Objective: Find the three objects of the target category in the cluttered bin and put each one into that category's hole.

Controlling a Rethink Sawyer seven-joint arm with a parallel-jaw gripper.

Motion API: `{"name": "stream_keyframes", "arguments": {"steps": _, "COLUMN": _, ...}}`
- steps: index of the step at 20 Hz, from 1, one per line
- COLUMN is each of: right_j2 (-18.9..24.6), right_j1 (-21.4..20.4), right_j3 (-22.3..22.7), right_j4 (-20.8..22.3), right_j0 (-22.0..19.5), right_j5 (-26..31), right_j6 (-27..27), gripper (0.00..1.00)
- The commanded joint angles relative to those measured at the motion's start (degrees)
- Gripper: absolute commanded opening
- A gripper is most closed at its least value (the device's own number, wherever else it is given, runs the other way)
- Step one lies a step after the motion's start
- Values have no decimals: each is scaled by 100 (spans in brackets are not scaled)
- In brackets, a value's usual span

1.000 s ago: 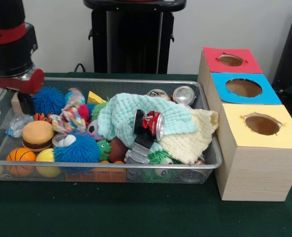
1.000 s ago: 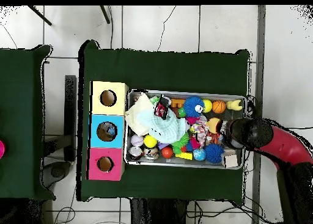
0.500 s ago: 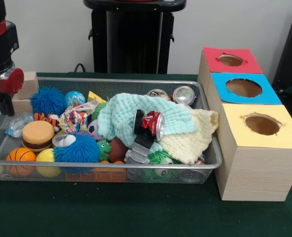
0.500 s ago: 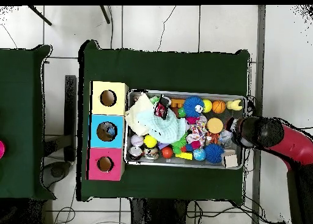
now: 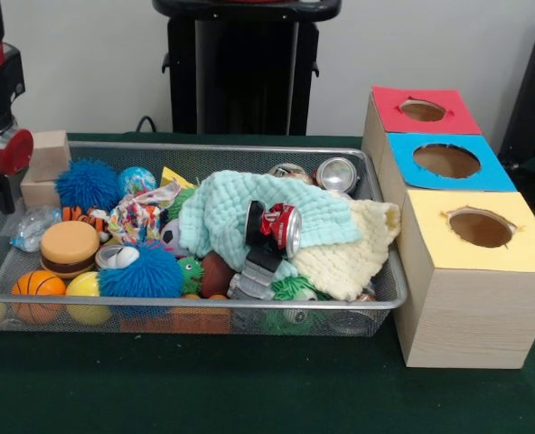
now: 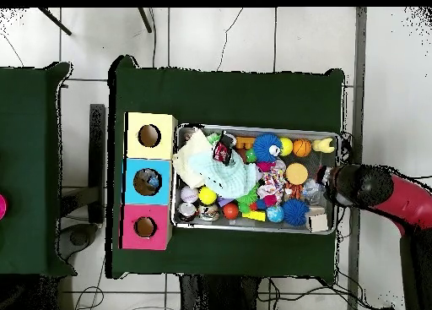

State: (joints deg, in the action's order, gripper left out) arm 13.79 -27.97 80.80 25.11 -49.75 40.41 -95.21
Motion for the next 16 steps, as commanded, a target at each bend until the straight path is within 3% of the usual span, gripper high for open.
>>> {"name": "stream_keyframes", "arguments": {"steps": 1, "right_j2": 512, "right_j1": 323, "right_j3": -138, "right_j4": 371, "right_j0": -164, "right_j5": 298, "right_j6": 1363, "gripper": 0}}
{"name": "stream_keyframes", "arguments": {"steps": 16, "right_j2": 571, "right_j1": -3, "right_j3": 670, "right_j4": 689, "right_j0": -573, "right_j5": -42, "right_j6": 1288, "gripper": 0}}
